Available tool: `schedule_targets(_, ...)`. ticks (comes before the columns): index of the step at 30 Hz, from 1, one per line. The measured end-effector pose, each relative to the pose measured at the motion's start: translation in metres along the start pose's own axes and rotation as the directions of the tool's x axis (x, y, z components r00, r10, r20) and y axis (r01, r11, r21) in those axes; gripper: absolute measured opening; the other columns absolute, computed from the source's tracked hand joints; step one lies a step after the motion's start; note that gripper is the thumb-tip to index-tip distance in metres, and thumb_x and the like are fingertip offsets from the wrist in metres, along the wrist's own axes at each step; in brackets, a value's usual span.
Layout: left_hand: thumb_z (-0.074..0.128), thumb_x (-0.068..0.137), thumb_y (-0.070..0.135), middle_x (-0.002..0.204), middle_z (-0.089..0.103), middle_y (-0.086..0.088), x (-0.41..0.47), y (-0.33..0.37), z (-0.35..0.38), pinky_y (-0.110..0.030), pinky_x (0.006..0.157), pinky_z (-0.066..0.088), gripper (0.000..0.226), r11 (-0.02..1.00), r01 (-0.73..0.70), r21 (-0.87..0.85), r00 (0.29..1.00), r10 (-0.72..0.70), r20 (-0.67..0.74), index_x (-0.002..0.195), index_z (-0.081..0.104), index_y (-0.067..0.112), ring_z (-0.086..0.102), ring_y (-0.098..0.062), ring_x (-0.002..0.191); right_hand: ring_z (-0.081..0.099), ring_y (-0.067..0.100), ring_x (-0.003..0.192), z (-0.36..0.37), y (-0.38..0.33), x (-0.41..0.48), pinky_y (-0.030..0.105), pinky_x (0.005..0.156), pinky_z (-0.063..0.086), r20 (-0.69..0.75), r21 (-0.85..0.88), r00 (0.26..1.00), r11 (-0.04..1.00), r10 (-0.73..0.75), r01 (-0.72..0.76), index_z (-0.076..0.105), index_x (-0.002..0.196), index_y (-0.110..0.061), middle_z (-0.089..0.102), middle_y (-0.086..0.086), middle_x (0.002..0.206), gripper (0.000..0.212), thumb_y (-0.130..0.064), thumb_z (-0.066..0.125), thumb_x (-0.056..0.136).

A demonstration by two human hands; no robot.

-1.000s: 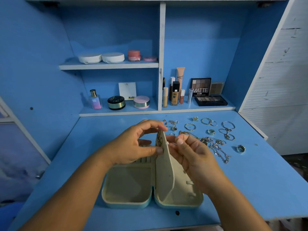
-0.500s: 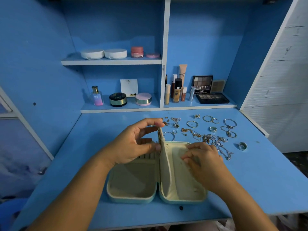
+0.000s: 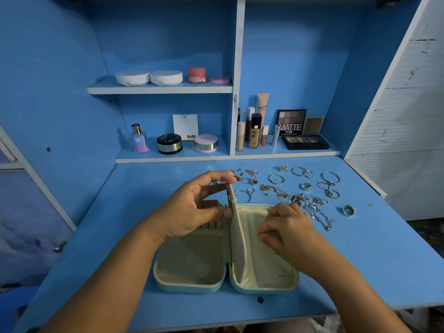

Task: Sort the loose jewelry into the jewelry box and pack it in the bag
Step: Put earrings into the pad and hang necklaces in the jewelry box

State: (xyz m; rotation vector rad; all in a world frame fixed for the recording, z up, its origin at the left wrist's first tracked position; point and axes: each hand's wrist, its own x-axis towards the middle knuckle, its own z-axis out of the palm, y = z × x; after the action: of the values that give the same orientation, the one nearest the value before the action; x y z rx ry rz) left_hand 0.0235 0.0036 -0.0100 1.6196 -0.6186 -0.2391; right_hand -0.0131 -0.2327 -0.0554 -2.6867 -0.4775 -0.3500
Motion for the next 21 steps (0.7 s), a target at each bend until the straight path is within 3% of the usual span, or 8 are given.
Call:
schedule_targets(2,0.075,0.077,0.0,0.132,0.057,0.021,0.001,0.0,0.001,-0.031,0.101,0.049,0.05,1.0,-0.004,0.005,1.0,0.004,0.007,0.11,0.064,0.037,0.048,-0.008,0.133,0.057,0.026,0.082,0.004,-0.002,0.003,0.038,0.066,0.045,-0.004,-0.099,0.998,0.993,-0.069,0.068,0.069,0.07,-0.019,0.059,-0.001,0.083,0.012,-0.018,0.08,0.068)
schedule_targets(5,0.072,0.077,0.001,0.133,0.057,0.021,0.002,0.001,0.002,-0.04,0.106,0.046,0.053,1.0,-0.004,0.029,1.0,0.004,0.007,0.107,0.065,0.044,0.047,-0.008,0.133,0.053,0.027,0.091,0.003,-0.001,0.012,0.039,0.078,0.042,0.033,-0.223,0.994,0.969,-0.102,0.107,0.065,0.078,-0.014,0.058,0.001,0.094,0.012,-0.025,0.064,0.081)
schedule_targets(9,0.072,0.079,-0.002,0.132,0.056,0.022,0.002,0.003,0.002,-0.046,0.107,0.044,0.055,0.999,0.003,0.041,1.0,-0.003,0.017,0.107,0.064,0.044,0.047,-0.006,0.133,0.044,0.024,0.108,-0.011,0.028,0.042,0.036,0.086,0.034,-0.108,-0.168,0.985,0.974,0.132,-0.149,0.069,0.099,-0.017,0.055,0.0,0.115,0.022,-0.031,0.053,0.091)
schedule_targets(11,0.071,0.079,-0.003,0.133,0.056,0.023,0.002,0.003,0.002,-0.047,0.106,0.045,0.056,0.999,0.009,0.038,1.0,-0.01,0.022,0.107,0.064,0.045,0.046,-0.007,0.134,0.04,0.027,0.114,-0.01,0.045,0.056,0.036,0.091,0.033,-0.074,-0.238,0.972,0.942,0.225,-0.236,0.067,0.109,-0.018,0.051,0.004,0.123,0.026,-0.032,0.051,0.094)
schedule_targets(14,0.07,0.081,-0.006,0.133,0.056,0.022,0.001,0.003,0.002,-0.047,0.106,0.045,0.056,0.999,0.016,0.037,1.0,-0.017,0.017,0.107,0.064,0.044,0.046,-0.006,0.134,0.036,0.027,0.116,-0.005,0.056,0.069,0.036,0.093,0.031,0.022,-0.265,0.962,0.93,0.271,-0.255,0.065,0.112,-0.02,0.047,0.004,0.127,0.028,-0.037,0.05,0.095)
schedule_targets(21,0.071,0.079,-0.001,0.133,0.056,0.02,0.001,0.003,0.001,-0.045,0.104,0.047,0.053,0.999,0.009,0.032,1.0,-0.01,0.019,0.108,0.064,0.043,0.046,-0.007,0.134,0.037,0.027,0.117,-0.008,0.048,0.078,0.042,0.098,0.03,0.049,-0.248,0.971,0.944,0.234,-0.216,0.065,0.11,-0.025,0.047,0.003,0.125,0.024,-0.037,0.053,0.093)
